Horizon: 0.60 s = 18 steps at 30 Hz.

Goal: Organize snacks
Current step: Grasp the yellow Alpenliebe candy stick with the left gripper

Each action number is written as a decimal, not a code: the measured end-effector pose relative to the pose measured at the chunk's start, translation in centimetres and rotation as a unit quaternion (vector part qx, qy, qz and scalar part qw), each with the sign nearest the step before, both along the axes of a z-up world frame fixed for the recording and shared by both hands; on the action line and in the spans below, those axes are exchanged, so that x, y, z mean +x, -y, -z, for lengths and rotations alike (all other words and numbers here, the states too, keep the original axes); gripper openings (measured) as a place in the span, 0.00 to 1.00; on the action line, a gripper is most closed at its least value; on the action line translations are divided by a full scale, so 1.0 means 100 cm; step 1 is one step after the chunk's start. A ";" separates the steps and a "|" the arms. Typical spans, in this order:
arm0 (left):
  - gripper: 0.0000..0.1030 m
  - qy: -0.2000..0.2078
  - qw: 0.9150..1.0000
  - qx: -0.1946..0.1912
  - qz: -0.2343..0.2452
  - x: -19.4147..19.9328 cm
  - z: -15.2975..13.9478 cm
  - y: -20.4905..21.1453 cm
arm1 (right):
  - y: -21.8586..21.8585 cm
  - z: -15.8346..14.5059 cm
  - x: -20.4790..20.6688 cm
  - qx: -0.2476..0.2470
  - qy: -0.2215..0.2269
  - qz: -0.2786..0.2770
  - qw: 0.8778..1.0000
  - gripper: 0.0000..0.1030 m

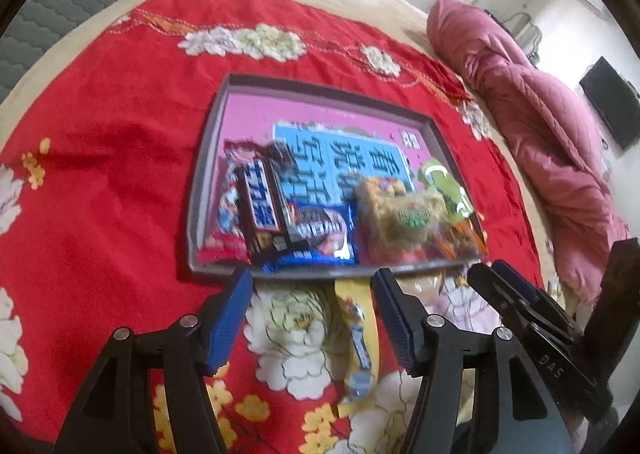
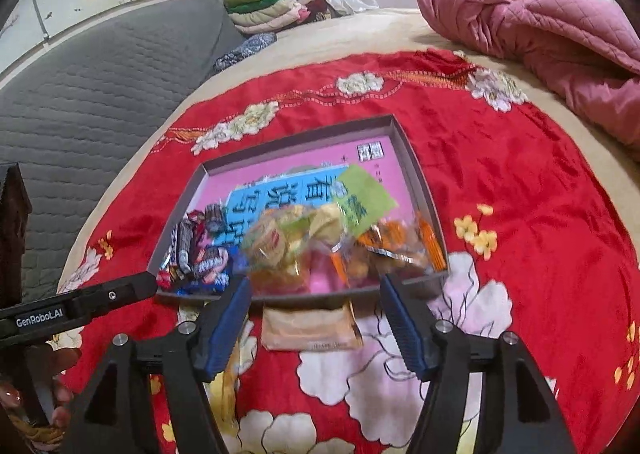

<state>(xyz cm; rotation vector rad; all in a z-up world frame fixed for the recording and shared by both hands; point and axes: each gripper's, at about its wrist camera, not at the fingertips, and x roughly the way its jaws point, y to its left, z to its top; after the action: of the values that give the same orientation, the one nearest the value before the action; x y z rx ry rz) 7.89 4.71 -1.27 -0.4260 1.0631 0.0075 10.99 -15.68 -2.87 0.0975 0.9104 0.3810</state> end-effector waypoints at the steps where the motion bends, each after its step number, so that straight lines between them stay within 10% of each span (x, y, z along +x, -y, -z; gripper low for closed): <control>1: 0.63 -0.004 1.000 -0.001 0.003 -0.002 0.002 0.003 | 0.001 0.004 -0.001 -0.003 -0.005 -0.002 1.000 0.65; 18: 0.63 -0.067 0.996 -0.034 0.052 -0.014 0.047 0.034 | 0.006 0.055 0.013 0.016 -0.065 -0.041 0.997 0.65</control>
<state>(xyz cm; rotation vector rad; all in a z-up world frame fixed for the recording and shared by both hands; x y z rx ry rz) 6.47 1.28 -5.98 -0.4364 1.2186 -0.0939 12.31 -16.31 -8.33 0.1160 1.0384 0.4694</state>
